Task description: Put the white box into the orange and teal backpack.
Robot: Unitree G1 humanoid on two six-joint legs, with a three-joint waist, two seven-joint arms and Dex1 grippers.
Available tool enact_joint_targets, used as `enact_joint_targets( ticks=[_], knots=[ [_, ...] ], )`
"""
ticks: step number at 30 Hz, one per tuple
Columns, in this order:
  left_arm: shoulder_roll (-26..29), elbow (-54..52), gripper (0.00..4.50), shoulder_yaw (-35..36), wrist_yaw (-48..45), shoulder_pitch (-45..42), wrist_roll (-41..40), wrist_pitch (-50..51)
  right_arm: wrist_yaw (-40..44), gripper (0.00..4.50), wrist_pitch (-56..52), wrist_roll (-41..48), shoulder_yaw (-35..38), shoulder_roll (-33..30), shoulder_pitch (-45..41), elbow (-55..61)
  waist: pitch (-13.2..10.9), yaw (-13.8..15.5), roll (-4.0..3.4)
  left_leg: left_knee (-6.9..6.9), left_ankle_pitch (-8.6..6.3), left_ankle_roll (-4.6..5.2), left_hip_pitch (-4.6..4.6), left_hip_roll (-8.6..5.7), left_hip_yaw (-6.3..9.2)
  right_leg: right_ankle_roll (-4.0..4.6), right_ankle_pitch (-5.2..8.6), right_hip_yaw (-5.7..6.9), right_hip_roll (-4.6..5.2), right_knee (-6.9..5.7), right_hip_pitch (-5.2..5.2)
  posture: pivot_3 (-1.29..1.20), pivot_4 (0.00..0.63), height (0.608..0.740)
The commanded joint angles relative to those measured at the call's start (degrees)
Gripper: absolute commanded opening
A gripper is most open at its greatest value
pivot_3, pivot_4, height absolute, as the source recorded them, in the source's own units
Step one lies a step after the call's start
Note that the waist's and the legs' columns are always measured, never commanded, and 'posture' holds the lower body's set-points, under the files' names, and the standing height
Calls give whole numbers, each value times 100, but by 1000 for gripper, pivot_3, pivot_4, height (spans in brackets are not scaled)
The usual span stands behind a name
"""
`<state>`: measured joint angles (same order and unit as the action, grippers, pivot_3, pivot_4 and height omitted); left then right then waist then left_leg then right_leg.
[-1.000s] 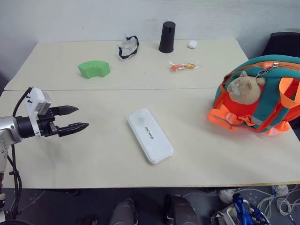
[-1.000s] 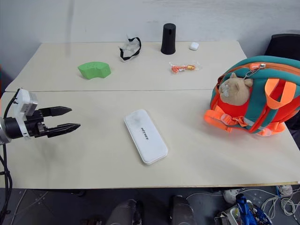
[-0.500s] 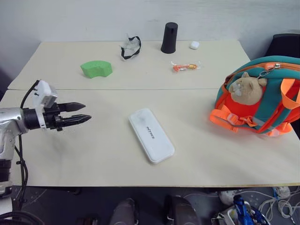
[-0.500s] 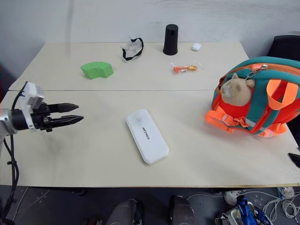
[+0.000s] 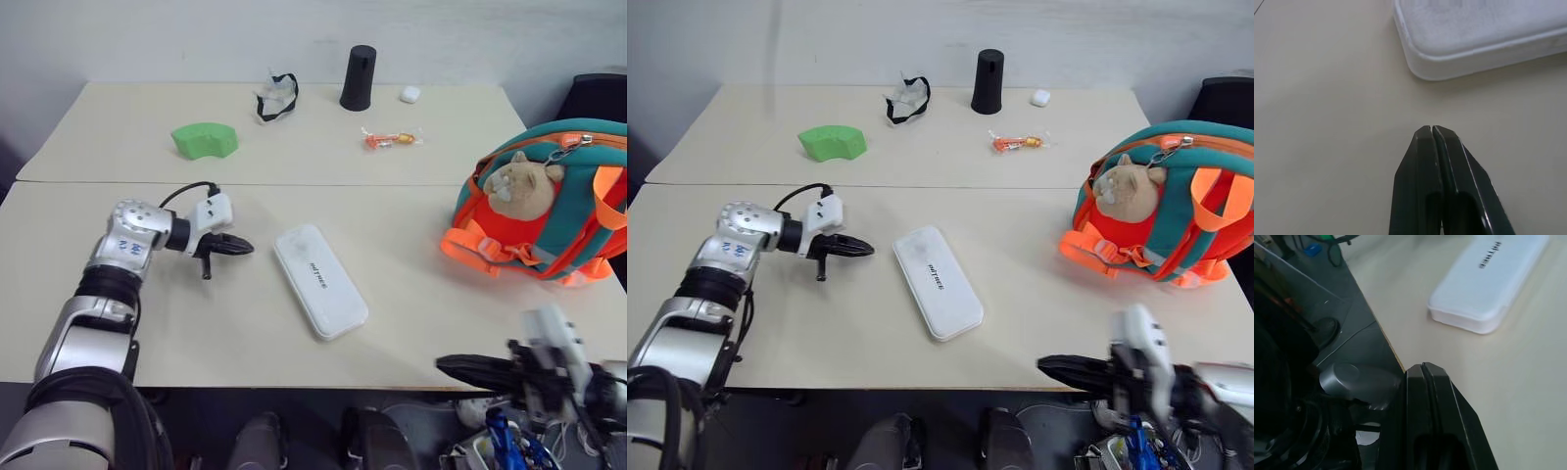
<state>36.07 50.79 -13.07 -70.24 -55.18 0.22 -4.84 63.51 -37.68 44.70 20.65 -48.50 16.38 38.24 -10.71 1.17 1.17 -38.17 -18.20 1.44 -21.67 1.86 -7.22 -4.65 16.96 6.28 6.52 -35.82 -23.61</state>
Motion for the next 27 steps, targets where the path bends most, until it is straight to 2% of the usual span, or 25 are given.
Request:
enact_joint_targets(
  ticks=[1, 6, 13, 19, 27],
  knots=[
    [-167, 502, 44, -42, 262, -367, 296, -502, -420, 0, 77, -402, -885, 118, -541, 73, -4, 9, 9, -5, 0, 4, -9, -1, 5, -3, -2, 1, 3, 1, -3, 0, 150, 740],
    [-440, 1126, 44, -77, 737, -677, 650, -979, -986, 0, 489, -1590, -2060, 313, -1335, -480, -5, 18, 9, -35, 0, 7, -57, -2, 17, -5, -3, 18, 0, -8, -31, 0, 150, 740],
    [-866, 1520, 44, 81, 1064, -986, 702, -1184, -1099, 0, 904, -2339, -2869, 574, -1941, -1141, -5, 25, 10, -94, -10, 48, -86, -16, 20, -32, -17, 38, -4, -13, -32, 0, 150, 740],
    [-1070, 1473, 44, 162, 891, -1000, 639, -1247, -1041, 0, 1015, -2450, -2973, 659, -2099, -1340, -5, 13, 10, -96, -13, 54, -98, -17, 20, -47, -26, 42, -6, -15, -30, 0, 150, 740],
    [-775, 703, 44, 213, -336, -535, 400, -1086, -994, 0, 1051, -2307, -2513, 606, -2166, -1630, -5, -17, 9, -98, -13, 54, -98, -14, 19, -48, -27, 42, -13, -17, -30, 0, 150, 740]
  ],
)
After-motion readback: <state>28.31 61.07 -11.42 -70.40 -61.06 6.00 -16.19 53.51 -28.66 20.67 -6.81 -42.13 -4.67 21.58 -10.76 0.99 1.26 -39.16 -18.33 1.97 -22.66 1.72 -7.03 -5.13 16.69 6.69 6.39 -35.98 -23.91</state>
